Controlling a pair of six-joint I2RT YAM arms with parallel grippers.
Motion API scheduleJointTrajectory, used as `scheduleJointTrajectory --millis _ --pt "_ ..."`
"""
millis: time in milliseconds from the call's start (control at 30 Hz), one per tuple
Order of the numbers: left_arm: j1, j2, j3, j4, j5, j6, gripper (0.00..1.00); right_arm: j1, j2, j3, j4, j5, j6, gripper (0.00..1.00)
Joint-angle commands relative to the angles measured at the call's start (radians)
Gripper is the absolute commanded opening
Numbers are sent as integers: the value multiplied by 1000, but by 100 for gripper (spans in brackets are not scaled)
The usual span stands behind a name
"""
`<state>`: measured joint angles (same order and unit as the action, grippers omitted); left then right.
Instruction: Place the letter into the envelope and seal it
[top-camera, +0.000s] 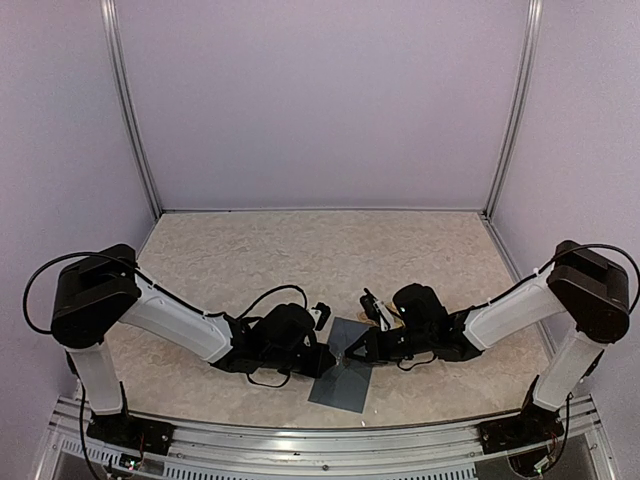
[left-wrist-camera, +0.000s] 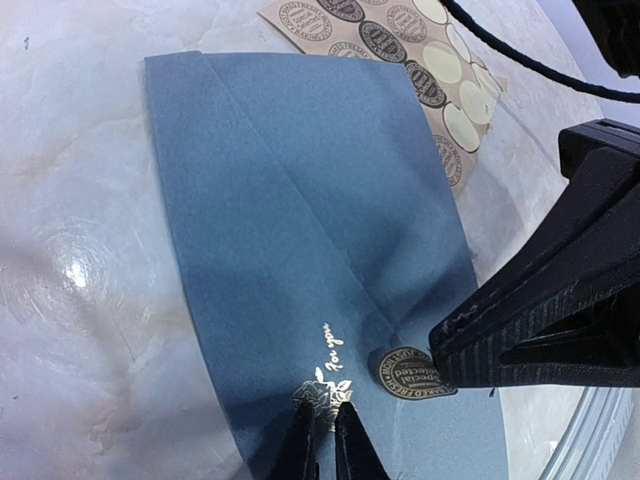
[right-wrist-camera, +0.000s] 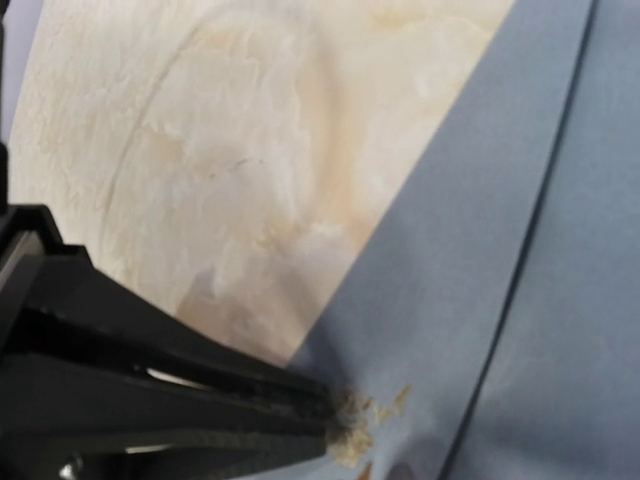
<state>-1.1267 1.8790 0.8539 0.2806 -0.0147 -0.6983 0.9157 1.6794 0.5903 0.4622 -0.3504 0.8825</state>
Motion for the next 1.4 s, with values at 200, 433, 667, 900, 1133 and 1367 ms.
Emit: scheduleJointTrajectory --millis 200,433,667,900,1133,1367 --pt "-7 30 3 -49 2 6 7 13 25 14 -11 49 1 0" --pt "-7 28 3 -50 2 6 7 12 39 14 -21 68 2 0" --pt "-6 29 14 -54 4 11 7 12 51 17 -26 63 4 0" --pt "-7 25 58 -68 5 21 8 12 53 19 -37 66 7 0" --pt "-7 23 102 -72 8 35 8 12 56 22 -45 70 9 0" --pt "-7 57 121 -44 46 33 8 12 60 26 -46 68 8 0"
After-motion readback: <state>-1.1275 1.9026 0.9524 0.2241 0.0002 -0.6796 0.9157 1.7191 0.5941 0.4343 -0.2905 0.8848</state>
